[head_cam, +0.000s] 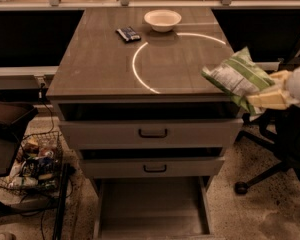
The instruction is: Place green jalapeno chip bag into bottom drawer
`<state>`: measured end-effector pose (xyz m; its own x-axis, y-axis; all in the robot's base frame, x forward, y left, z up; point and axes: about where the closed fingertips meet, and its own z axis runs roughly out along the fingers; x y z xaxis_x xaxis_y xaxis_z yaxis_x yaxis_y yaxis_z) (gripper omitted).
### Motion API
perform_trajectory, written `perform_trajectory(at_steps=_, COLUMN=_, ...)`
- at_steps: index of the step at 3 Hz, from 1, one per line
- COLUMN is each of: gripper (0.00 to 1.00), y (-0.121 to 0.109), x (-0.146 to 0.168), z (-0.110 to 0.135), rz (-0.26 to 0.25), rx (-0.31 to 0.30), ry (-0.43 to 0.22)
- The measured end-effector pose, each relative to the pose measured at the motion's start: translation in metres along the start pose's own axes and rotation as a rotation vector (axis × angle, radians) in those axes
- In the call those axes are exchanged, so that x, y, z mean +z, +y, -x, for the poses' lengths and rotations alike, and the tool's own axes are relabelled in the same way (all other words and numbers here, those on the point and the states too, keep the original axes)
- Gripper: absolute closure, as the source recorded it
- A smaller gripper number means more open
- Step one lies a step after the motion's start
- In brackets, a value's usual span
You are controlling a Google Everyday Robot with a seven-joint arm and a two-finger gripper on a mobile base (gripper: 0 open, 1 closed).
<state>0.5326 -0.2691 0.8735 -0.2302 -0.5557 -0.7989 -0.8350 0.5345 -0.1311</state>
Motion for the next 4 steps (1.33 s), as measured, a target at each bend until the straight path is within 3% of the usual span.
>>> perform_trajectory(at_steps=1, gripper=1.0, y=0.025, x=-0.008, z=-0.064, rz=0.064, rx=0.036, ry=0.006)
perform_trajectory(at_steps=3, gripper=1.0, y=0.033, x=0.004, z=-0.063, rz=0.091, rx=0.002, ry=0.002)
perform_trajectory(at_steps=4, gripper=1.0, y=0.057, x=0.024, z=-0.095, rz=0.125, rx=-0.063, ry=0.05)
